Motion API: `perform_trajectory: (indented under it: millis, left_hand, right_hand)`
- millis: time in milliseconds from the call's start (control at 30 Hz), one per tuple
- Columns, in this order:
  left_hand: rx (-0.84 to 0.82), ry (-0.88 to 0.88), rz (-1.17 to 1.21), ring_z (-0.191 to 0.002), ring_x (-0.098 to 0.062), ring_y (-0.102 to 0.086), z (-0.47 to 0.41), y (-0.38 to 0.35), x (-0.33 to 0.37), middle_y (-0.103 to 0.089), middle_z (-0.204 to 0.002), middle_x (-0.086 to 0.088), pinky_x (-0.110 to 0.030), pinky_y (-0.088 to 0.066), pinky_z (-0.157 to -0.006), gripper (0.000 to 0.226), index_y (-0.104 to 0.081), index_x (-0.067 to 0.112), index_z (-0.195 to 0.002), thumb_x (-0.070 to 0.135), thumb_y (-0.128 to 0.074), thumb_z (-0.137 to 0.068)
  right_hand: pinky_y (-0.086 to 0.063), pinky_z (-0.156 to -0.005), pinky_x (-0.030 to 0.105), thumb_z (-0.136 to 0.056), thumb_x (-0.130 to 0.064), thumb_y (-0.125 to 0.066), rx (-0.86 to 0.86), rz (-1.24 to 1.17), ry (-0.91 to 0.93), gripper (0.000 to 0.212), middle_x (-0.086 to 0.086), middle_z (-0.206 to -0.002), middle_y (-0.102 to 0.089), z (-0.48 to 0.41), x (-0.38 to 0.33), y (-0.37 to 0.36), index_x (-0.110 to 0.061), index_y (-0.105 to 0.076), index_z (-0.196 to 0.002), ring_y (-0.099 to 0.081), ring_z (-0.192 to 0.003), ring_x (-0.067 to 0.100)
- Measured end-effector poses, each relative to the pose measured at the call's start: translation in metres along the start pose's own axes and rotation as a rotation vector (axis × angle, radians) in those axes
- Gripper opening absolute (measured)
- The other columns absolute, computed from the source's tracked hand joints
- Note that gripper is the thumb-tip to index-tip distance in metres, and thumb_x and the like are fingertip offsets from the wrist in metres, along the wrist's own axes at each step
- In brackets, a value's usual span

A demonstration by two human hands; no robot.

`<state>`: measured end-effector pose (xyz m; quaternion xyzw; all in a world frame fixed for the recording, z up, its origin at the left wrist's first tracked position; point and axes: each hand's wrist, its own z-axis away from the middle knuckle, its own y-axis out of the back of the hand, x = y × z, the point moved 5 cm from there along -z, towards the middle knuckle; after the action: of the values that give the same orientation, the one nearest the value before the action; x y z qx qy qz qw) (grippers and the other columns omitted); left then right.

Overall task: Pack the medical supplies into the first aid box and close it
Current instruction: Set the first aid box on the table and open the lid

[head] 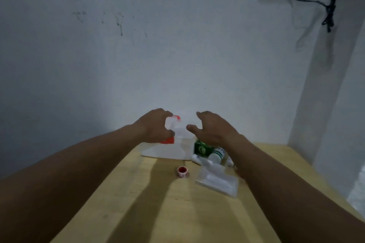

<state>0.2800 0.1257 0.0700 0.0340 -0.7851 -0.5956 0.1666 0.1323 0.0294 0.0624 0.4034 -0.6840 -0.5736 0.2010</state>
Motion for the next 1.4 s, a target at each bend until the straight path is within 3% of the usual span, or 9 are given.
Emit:
perform_trajectory:
  millis: [100, 233, 400, 567, 800, 967, 1133, 1267, 1400]
  left_hand:
    - [0.046, 0.005, 0.0, -0.125, -0.025, -0.051, 0.01, -0.011, -0.009, -0.056, -0.138, -0.005, -0.037, -0.041, -0.101, 0.059, -0.056, 0.022, -0.135, 0.042, -0.071, -0.082]
    - [0.12, 0.03, -0.039, -0.126, -0.025, -0.049, 0.017, -0.022, -0.024, -0.053, -0.142, -0.003, -0.044, -0.045, -0.104, 0.068, -0.051, 0.026, -0.139, 0.052, -0.068, -0.078]
    - [0.153, -0.011, -0.148, -0.137, -0.028, -0.041, 0.023, -0.029, -0.036, -0.043, -0.152, -0.005, -0.044, -0.036, -0.11, 0.07, -0.04, 0.026, -0.148, 0.045, -0.067, -0.086]
    - [0.281, -0.023, -0.16, -0.138, -0.029, -0.041, 0.028, -0.037, -0.039, -0.047, -0.15, -0.006, -0.046, -0.033, -0.113, 0.061, -0.045, 0.027, -0.145, 0.035, -0.067, -0.089]
    - [0.589, 0.179, 0.035, -0.119, -0.025, -0.05, 0.039, -0.052, -0.034, -0.056, -0.132, -0.005, -0.039, -0.049, -0.092, 0.045, -0.061, 0.023, -0.126, 0.046, -0.065, -0.088]
    - [0.61, 0.549, 0.493, -0.095, -0.021, -0.057, 0.047, -0.064, -0.034, -0.057, -0.113, -0.005, -0.032, -0.052, -0.073, 0.048, -0.049, 0.02, -0.11, 0.051, -0.07, -0.081]
    - [0.536, 0.838, 1.085, -0.099, -0.032, -0.068, 0.039, -0.085, -0.041, -0.063, -0.12, -0.011, -0.045, -0.06, -0.081, 0.076, -0.046, 0.013, -0.129, 0.05, -0.08, -0.072]
    - [0.471, 0.955, 1.54, -0.102, -0.031, -0.067, 0.038, -0.094, -0.032, -0.059, -0.121, -0.011, -0.044, -0.057, -0.09, 0.071, -0.04, 0.01, -0.129, 0.034, -0.081, -0.076]
    - [0.465, 0.961, 1.619, -0.097, -0.029, -0.065, 0.041, -0.101, -0.035, -0.059, -0.118, -0.015, -0.033, -0.061, -0.072, 0.069, -0.043, 0.011, -0.13, 0.029, -0.081, -0.076]
  right_hand:
    - [-0.033, -0.111, 0.038, -0.099, -0.054, -0.042, -0.035, -0.021, 0.038, 0.068, 0.011, -0.154, -0.041, -0.003, -0.012, -0.022, -0.009, -0.036, -0.149, -0.039, -0.14, 0.026]
    - [-0.033, -0.11, 0.037, -0.101, -0.046, -0.043, -0.018, -0.024, 0.056, 0.06, 0.013, -0.151, -0.044, -0.002, -0.016, -0.036, -0.005, -0.04, -0.145, -0.039, -0.139, 0.028]
    - [-0.036, -0.107, 0.039, -0.104, -0.037, -0.041, 0.04, -0.005, 0.077, 0.052, 0.013, -0.15, -0.044, -0.002, -0.024, -0.036, -0.012, -0.038, -0.15, -0.042, -0.137, 0.029]
    - [-0.044, -0.098, 0.039, -0.103, -0.03, -0.045, 0.082, -0.014, 0.06, 0.042, 0.015, -0.136, -0.053, -0.005, -0.027, -0.036, -0.019, -0.05, -0.143, -0.054, -0.123, 0.032]
    - [-0.041, -0.101, 0.039, -0.103, -0.029, -0.045, 0.096, 0.004, 0.063, 0.042, 0.018, -0.135, -0.055, -0.007, -0.027, -0.038, -0.019, -0.05, -0.144, -0.048, -0.129, 0.031]
    - [-0.04, -0.103, 0.039, -0.104, -0.029, -0.045, 0.108, 0.009, 0.059, 0.043, 0.017, -0.139, -0.053, -0.008, -0.027, -0.039, -0.02, -0.048, -0.146, -0.049, -0.129, 0.031]
    - [-0.04, -0.102, 0.04, -0.104, -0.028, -0.044, 0.096, 0.015, 0.066, 0.044, 0.017, -0.139, -0.052, -0.01, -0.027, -0.04, -0.021, -0.046, -0.147, -0.049, -0.128, 0.033]
    - [-0.039, -0.104, 0.037, -0.104, -0.026, -0.044, 0.086, 0.018, 0.061, 0.045, 0.015, -0.143, -0.05, -0.009, -0.025, -0.041, -0.022, -0.042, -0.149, -0.048, -0.131, 0.031]
    - [-0.039, -0.104, 0.038, -0.104, -0.026, -0.044, 0.069, 0.019, 0.064, 0.045, 0.014, -0.143, -0.051, -0.007, -0.028, -0.05, -0.022, -0.042, -0.149, -0.048, -0.131, 0.031]
